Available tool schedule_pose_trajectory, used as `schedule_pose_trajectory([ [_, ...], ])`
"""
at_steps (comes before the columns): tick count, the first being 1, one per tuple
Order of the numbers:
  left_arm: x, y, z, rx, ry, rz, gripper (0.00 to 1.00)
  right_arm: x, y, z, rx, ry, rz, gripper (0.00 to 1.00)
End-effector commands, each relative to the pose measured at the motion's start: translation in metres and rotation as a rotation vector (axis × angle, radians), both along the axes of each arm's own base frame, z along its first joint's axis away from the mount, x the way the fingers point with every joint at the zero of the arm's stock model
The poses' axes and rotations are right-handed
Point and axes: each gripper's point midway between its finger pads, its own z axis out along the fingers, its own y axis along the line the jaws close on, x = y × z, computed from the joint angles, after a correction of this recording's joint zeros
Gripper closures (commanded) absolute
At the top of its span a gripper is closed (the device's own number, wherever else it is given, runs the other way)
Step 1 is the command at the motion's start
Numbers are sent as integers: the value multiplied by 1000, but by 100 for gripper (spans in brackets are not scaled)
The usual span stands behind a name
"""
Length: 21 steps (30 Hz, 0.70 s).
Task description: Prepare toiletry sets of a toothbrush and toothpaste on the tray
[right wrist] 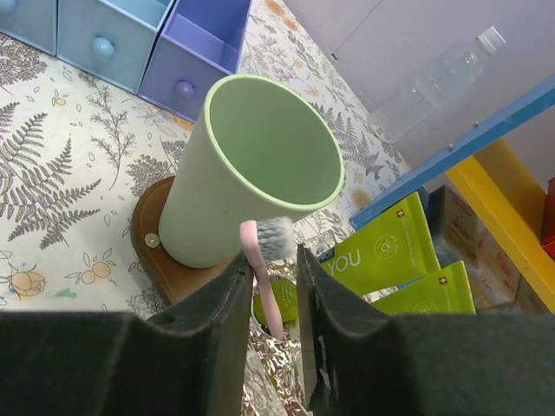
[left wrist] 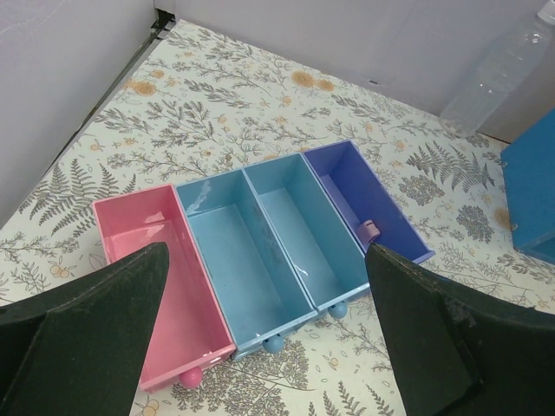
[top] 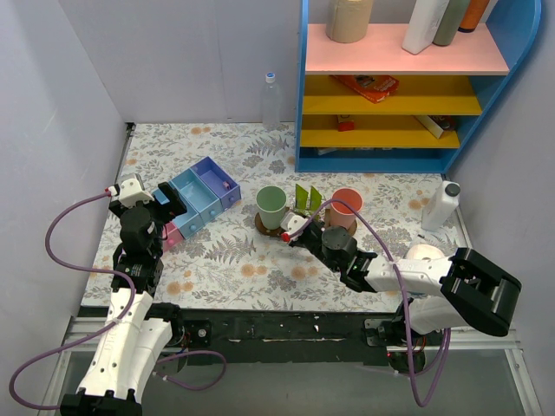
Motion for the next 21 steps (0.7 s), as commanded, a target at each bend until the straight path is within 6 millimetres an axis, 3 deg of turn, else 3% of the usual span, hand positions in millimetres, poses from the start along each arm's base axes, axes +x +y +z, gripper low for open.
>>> schedule_pose_trajectory([
  [1,1,-1,2,14,-8,-8,2,2,-4,24,69,-34,-16,65],
  [9,1,-2,1,13,-5,-13,2,-3,-5,33,79,-40,4,42],
  [19,2,-3,1,12,-4,-17,2,-12,-3,48,110,-50,53,36],
  [20,2,-3,0,12,-4,-17,2,-13,-3,48,107,-42,56,26],
  [21,2,-3,1,11,-6,-17,2,-14,-4,53,120,-45,57,23],
])
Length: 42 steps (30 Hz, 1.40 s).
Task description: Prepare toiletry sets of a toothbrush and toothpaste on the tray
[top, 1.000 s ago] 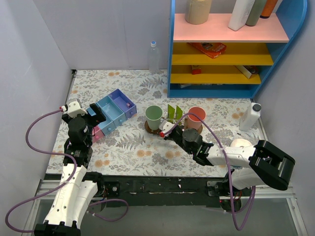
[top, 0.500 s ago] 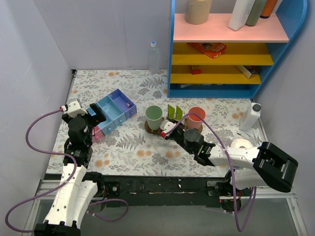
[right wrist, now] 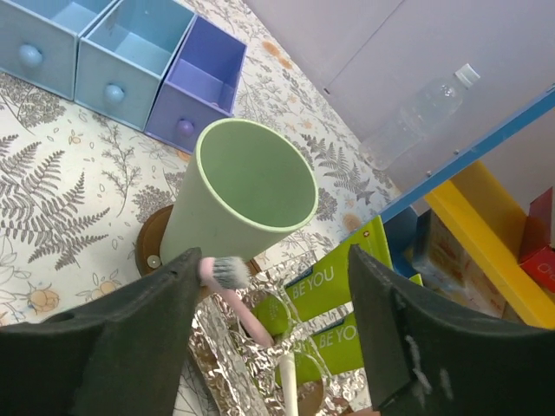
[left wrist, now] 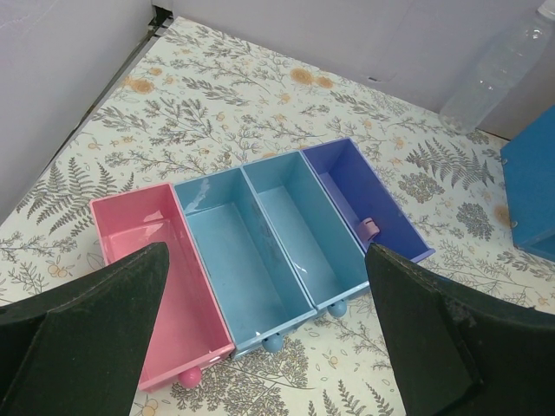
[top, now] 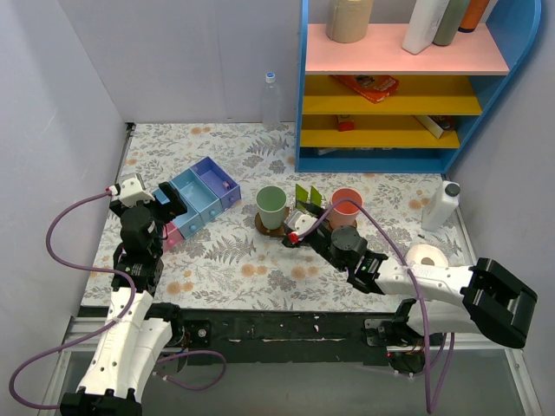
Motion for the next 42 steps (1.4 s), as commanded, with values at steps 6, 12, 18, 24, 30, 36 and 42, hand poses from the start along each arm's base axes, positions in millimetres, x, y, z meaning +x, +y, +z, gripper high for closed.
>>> schedule_pose_trajectory([
  [6,1,-3,1,10,-8,-18,2,-10,-3,44,106,-17,39,16],
  [12,0,-3,2,8,-11,-16,2,-17,-1,70,176,2,71,15],
  [18,1,-3,1,8,-8,-18,2,-28,-1,94,246,18,118,13],
  [24,1,-3,1,7,-7,-16,2,-10,-17,110,317,114,50,11],
  [30,-1,3,1,0,-4,19,2,25,-50,113,374,210,-40,11],
  [36,-4,7,2,-16,-1,47,2,58,-110,99,422,308,-252,12],
  [42,-3,-1,9,-52,-20,16,2,65,-179,96,513,337,-448,10],
])
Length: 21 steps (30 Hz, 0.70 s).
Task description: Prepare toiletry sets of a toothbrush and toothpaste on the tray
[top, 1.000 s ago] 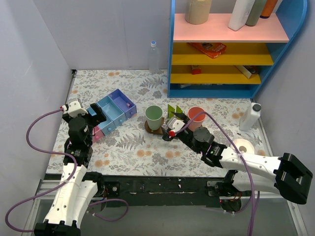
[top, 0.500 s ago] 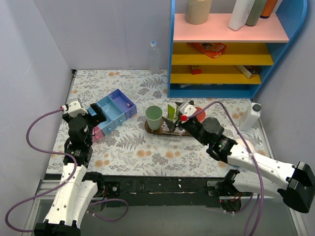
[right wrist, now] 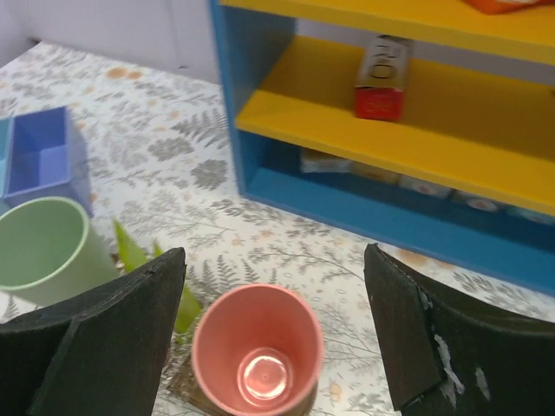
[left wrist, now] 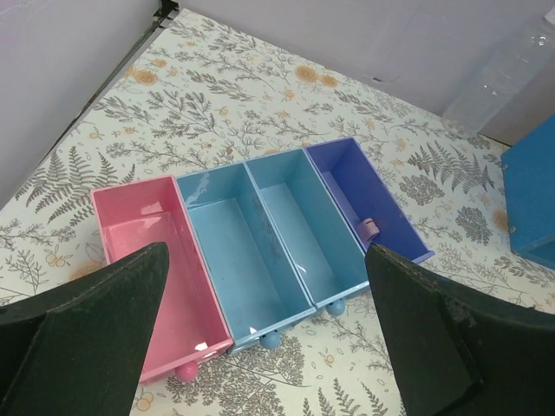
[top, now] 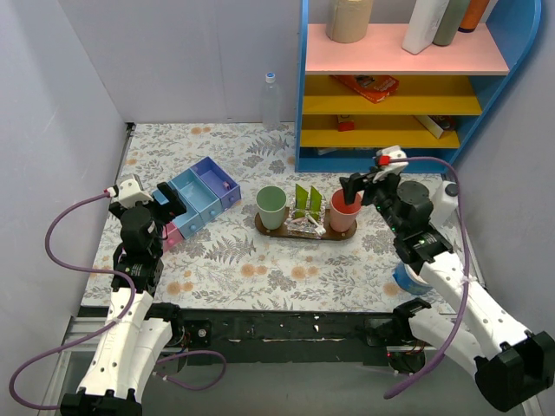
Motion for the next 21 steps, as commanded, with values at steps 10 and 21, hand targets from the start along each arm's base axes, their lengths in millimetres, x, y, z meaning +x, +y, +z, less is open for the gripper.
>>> schedule_pose_trajectory([
  [10,-8,-19,44,-154,-23,-58,2,-18,-106,8,80,72,-341,9],
  [21,-30,-14,109,-154,-153,-51,2,-64,-138,33,120,-76,-443,9],
])
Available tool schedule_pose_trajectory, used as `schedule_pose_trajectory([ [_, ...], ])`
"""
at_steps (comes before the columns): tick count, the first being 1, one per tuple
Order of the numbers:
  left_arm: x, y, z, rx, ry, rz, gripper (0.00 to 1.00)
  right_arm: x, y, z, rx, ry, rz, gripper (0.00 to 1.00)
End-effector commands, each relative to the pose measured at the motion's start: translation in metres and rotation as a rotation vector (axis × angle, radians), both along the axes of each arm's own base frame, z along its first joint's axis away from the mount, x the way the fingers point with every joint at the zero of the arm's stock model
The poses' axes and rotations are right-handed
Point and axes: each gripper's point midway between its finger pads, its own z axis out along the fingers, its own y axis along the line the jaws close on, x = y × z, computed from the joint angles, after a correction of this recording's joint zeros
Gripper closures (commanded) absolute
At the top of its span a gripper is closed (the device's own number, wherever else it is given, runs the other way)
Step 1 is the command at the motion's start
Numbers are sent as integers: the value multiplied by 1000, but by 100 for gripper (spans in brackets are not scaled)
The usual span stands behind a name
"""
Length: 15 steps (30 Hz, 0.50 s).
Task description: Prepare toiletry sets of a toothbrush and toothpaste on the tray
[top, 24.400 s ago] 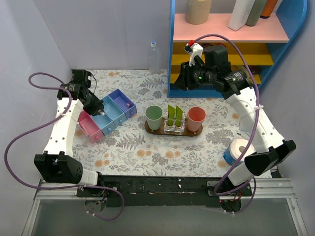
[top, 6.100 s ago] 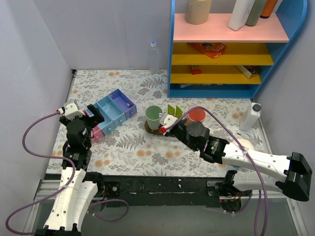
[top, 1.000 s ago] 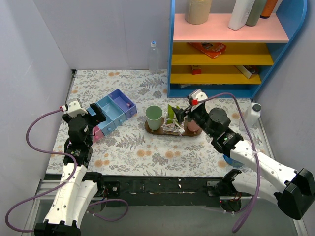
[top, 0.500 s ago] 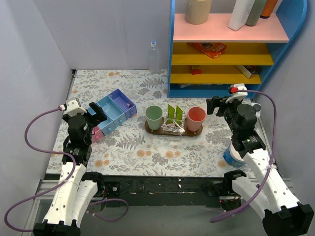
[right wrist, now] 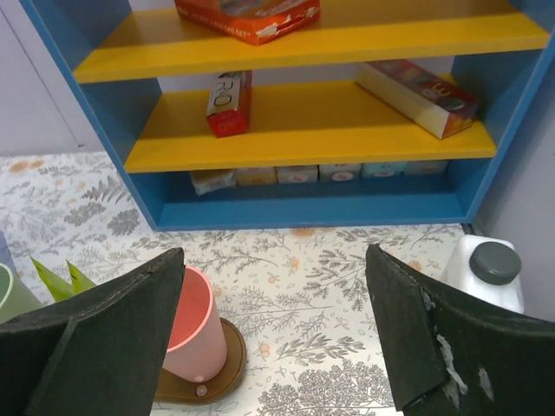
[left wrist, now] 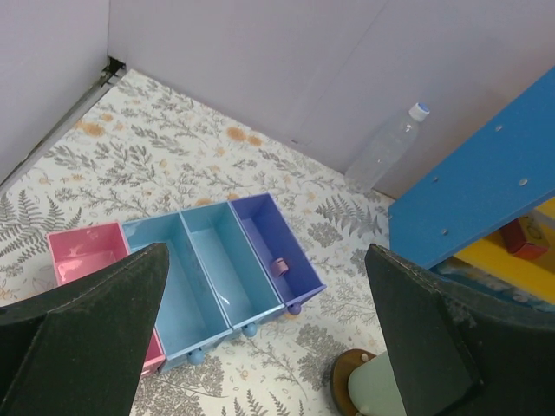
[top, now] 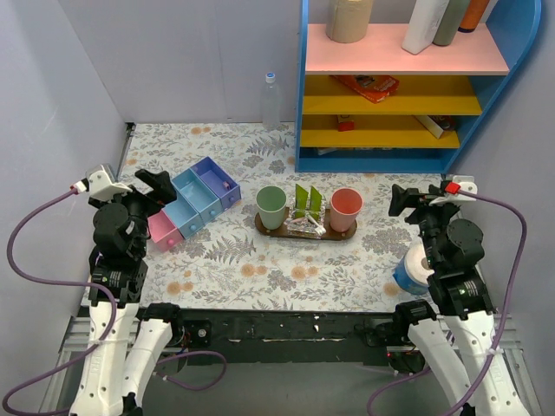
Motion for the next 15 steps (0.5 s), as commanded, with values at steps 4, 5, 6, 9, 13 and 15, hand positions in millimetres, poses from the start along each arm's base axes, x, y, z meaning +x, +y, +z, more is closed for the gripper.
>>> schedule_pose_trajectory([
  [4,-10,1,20,3,-29,3,2,-10,-17,-2,-7,-38,-75,8],
  [5,-10,2,20,3,-29,6,2,-10,-16,-2,-9,-37,-73,8],
  [6,-11,2,20,2,-31,5,2,-9,-16,-2,-10,-35,-73,8],
  [9,-10,1,20,3,-29,0,2,-10,-16,-1,-18,-40,-71,8],
  [13,-10,0,17,-5,-17,-1,2,-10,-16,-1,-18,-46,-71,8],
  [15,-10,1,16,-9,-16,2,2,-10,-17,-1,-19,-47,-74,8],
])
